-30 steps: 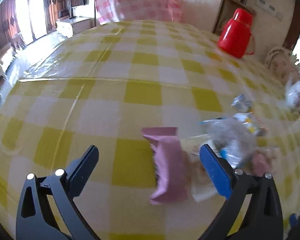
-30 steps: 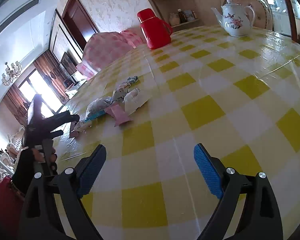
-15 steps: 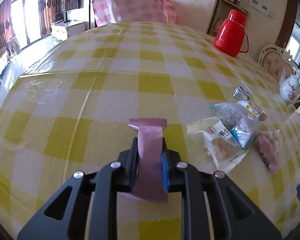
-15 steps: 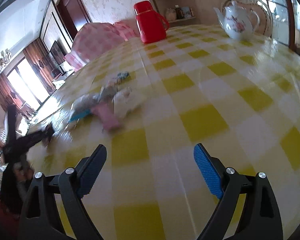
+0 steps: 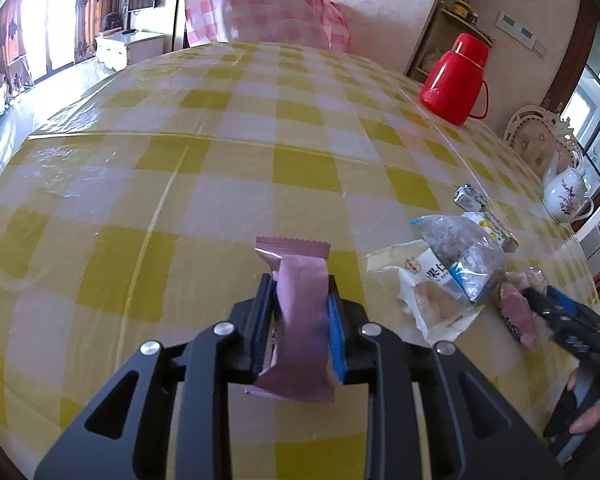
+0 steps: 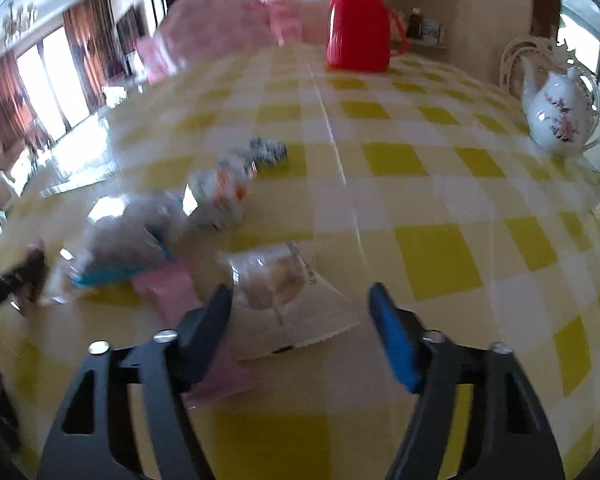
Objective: Organize snacks
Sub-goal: 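Grasp the clear-wrapped bread with the right tool while the left tool holds the pink bar, then carry both packets over the purple-rimmed box and open both tools to drop them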
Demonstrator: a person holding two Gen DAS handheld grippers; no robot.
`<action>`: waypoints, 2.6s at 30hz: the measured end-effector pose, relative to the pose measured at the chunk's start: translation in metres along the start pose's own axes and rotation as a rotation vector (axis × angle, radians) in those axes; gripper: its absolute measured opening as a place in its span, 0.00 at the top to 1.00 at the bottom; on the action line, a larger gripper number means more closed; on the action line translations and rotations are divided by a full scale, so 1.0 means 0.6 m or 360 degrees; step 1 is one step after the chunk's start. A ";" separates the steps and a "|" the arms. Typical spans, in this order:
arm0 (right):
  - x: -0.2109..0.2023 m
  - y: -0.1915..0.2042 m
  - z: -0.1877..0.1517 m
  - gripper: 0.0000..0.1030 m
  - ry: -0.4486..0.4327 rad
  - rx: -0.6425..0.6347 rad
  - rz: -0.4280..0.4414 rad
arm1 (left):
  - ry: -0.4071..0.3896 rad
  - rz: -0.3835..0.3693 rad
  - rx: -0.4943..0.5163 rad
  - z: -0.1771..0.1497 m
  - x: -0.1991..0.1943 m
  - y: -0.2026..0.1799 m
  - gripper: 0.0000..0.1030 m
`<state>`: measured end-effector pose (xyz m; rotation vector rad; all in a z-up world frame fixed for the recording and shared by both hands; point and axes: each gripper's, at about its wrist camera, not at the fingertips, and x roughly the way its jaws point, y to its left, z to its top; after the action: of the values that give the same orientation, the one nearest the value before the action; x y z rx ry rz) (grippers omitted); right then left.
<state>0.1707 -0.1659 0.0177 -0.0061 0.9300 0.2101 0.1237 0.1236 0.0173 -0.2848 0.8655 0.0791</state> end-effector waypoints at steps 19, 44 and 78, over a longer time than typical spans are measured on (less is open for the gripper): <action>-0.150 -0.052 -0.103 0.48 -0.0328 0.0271 0.0179 | 0.0003 0.0120 0.0055 -0.001 0.003 -0.015 0.82; -0.175 0.006 -0.144 0.48 -0.0312 0.0079 0.0138 | -0.0083 -0.0042 0.0211 -0.066 -0.147 -0.106 0.83; -0.240 0.206 -0.239 0.48 -0.0273 -0.0227 0.0404 | -0.0091 0.0008 0.0286 -0.214 -0.326 0.048 0.82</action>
<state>-0.0491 -0.0840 0.0567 -0.0013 0.7416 0.5045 -0.1031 0.1248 0.0809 -0.1117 0.8104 0.0139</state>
